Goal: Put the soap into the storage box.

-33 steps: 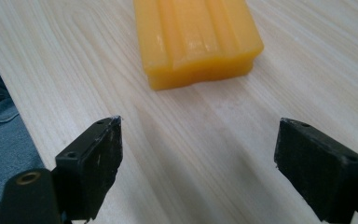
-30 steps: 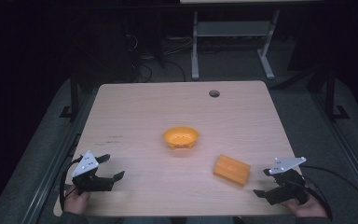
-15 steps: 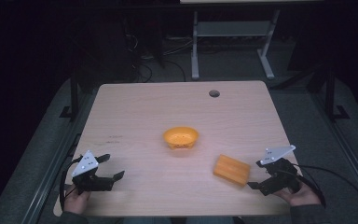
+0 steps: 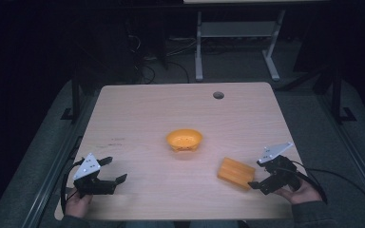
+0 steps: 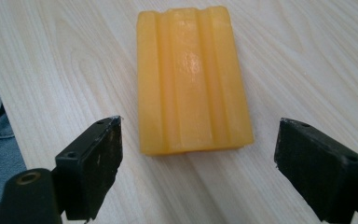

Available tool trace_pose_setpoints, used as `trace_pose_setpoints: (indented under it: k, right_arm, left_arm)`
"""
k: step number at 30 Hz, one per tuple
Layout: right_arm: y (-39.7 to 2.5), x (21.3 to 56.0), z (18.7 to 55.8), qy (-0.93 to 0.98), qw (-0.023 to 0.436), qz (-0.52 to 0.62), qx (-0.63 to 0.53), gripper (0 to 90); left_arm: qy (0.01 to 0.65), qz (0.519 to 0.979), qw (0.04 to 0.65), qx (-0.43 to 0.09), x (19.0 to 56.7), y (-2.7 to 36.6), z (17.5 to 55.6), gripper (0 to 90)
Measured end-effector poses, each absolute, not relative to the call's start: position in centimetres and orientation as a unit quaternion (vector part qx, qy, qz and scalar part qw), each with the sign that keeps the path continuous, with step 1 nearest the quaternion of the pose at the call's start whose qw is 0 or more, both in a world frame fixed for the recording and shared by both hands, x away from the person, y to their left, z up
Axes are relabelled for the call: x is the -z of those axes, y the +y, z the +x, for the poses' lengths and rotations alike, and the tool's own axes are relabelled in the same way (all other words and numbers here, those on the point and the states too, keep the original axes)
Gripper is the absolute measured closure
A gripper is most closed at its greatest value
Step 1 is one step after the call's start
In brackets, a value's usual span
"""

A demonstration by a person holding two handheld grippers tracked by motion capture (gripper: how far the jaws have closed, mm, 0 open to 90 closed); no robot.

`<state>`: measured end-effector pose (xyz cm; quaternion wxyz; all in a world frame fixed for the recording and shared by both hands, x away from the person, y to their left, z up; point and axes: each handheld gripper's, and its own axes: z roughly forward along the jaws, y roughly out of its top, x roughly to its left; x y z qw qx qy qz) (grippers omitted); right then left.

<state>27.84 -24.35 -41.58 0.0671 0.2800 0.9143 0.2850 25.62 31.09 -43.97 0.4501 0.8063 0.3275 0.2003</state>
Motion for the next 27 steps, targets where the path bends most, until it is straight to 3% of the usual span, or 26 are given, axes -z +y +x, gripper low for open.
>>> trace_pose_setpoints:
  k: [27]
  right_arm:
    - [-20.0, 41.8, 30.5, 0.937, 0.056, 0.237, -0.25, 14.2]
  left_arm:
    - [0.322, 0.807, 0.452, -0.202, 43.9, 31.1, 25.7, 14.3]
